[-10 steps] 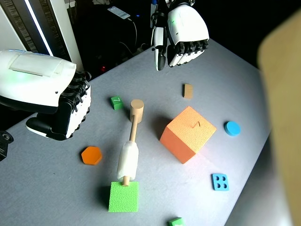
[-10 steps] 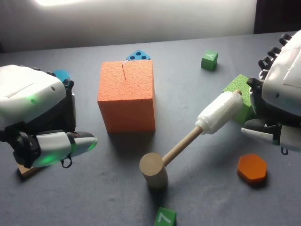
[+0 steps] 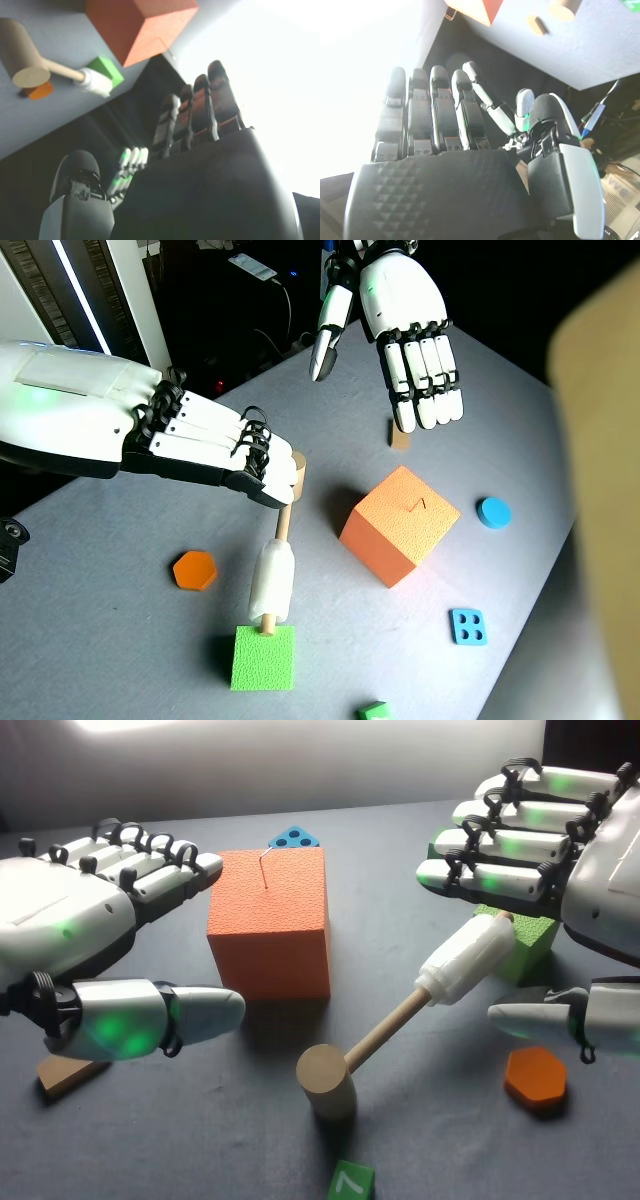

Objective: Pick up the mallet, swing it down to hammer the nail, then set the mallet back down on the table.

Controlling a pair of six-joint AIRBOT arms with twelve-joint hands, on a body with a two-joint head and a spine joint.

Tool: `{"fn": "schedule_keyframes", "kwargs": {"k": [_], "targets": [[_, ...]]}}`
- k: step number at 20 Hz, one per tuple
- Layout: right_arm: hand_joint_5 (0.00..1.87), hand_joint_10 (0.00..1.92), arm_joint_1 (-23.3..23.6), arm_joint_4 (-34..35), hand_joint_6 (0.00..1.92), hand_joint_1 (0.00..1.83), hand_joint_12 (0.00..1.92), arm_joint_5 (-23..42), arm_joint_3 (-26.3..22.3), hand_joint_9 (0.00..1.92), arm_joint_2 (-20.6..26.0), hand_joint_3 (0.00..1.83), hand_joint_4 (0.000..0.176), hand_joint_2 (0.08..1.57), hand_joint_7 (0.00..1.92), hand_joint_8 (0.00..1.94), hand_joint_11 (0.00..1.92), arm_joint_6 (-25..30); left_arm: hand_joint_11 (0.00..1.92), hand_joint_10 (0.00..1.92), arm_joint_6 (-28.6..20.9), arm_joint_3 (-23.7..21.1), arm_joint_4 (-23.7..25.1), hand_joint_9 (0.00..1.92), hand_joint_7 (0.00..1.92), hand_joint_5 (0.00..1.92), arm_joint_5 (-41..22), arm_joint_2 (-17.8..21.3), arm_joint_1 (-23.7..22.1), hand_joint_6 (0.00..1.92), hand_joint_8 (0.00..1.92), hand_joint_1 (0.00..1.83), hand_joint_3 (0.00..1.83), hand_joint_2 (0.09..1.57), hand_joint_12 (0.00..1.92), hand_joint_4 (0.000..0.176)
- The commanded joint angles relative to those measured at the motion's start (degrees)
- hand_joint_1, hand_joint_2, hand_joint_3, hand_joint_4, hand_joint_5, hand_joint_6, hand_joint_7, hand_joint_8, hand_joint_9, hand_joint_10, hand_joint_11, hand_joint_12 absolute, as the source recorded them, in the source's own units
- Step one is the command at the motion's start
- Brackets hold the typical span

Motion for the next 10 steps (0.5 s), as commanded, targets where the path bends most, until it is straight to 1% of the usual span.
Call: {"fn": "schedule_keyframes", "kwargs": {"k": [1, 2, 3, 4, 5, 6, 7, 8, 9, 10], "targets": [[0.18, 0.0, 0.46, -2.2, 0.0, 0.07, 0.43, 8.61, 0.5, 0.17, 0.42, 0.0, 0.0, 1.22, 0.19, 0.0, 0.0, 2.76, 0.0, 0.0, -2.22, 0.51, 3.44, 0.0, 0.0, 0.0, -4.85, 0.34, -0.29, 0.0, 0.0, 0.0, 0.01, 1.14, 0.0, 0.0], [0.18, 0.0, 0.47, -5.34, 0.0, 0.16, 0.42, 8.83, 1.28, 0.16, 0.41, 0.0, 0.0, 1.21, 0.18, 0.0, 0.0, 6.7, 0.0, 0.0, -4.66, 1.05, 6.07, 0.0, 0.0, 0.0, -4.19, 0.34, -0.2, 0.0, 0.0, 0.0, 0.01, 1.14, 0.0, 0.0], [0.18, 0.0, 0.78, -11.39, 0.0, 0.3, 0.41, 8.49, 2.55, 0.16, 0.41, 0.0, 0.0, 1.18, 0.17, 0.0, 0.0, 13.88, 0.0, 0.0, -8.96, 2.05, 10.93, 0.0, 0.0, 0.0, -3.32, 0.33, -0.01, 0.0, 0.0, 0.0, 0.01, 1.14, 0.0, 0.0], [0.17, 0.0, 1.56, -16.9, 0.0, 0.49, 0.39, 6.4, 3.28, 0.14, 0.39, 0.0, 0.0, 1.15, 0.16, 0.0, 0.0, 18.79, 0.0, 0.0, -12.34, 2.8, 14.74, 0.0, 0.0, 0.01, -3.27, 0.29, 0.29, 0.0, 0.0, 0.0, 0.01, 1.14, 0.0, 0.0], [0.14, 0.0, 2.77, -23.06, 0.0, 0.64, 0.32, 2.66, 3.78, 0.1, 0.21, 0.0, 0.0, 1.11, 0.12, 0.0, 0.0, 25.21, 0.0, 0.0, -15.41, 3.57, 18.17, 0.0, 0.0, 0.01, -3.27, 0.28, 0.56, 0.0, 0.0, 0.0, 0.01, 1.15, 0.0, 0.0], [0.13, 0.0, 4.28, -26.21, 0.0, 0.71, 0.3, -2.33, 4.05, 0.09, -0.24, 0.0, 0.0, 1.09, 0.1, 0.0, 0.0, 28.55, 0.0, 0.0, -19.33, 4.47, 22.36, 0.0, 0.0, 0.01, -3.27, 0.27, 0.89, 0.0, 0.0, 0.0, 0.01, 1.15, 0.0, 0.0], [0.13, 0.0, 5.7, -26.22, 0.0, 0.79, 0.29, -7.43, 4.17, 0.08, -0.73, 0.0, 0.0, 1.06, 0.1, 0.0, 0.0, 29.25, 0.0, 0.0, -22.75, 5.39, 26.06, 0.0, 0.0, 0.02, -3.45, 0.22, 1.22, 0.01, 0.0, 0.0, 0.01, 1.16, 0.0, 0.0], [0.1, 0.0, 7.89, -26.21, 0.0, 0.86, 0.23, -13.51, 4.25, 0.05, -1.51, 0.0, 0.0, 1.04, 0.06, 0.0, 0.0, 29.81, 0.0, 0.0, -28.06, 7.03, 31.94, 0.0, 0.0, 0.02, -4.1, 0.04, 1.67, 0.01, 0.0, 0.0, 0.01, 1.16, 0.0, 0.0], [0.08, 0.0, 8.9, -26.2, 0.0, 0.86, 0.22, -16.25, 4.25, 0.03, -2.02, 0.0, 0.0, 1.04, 0.04, 0.0, 0.0, 29.81, 0.0, 0.0, -31.58, 8.18, 35.62, 0.0, 0.01, 0.03, -4.92, -0.15, 1.98, 0.01, 0.0, 0.0, 0.01, 1.16, 0.0, 0.0], [0.06, 0.0, 9.18, -26.19, 0.0, 0.88, 0.19, -17.06, 4.22, 0.02, -2.33, 0.0, 0.0, 1.03, 0.02, 0.0, 0.0, 29.83, 0.0, 0.0, -36.16, 9.6, 39.86, 0.0, 0.0, 0.02, -6.25, -0.47, 2.35, 0.0, 0.0, 0.0, 0.01, 1.15, 0.0, 0.0]]}}
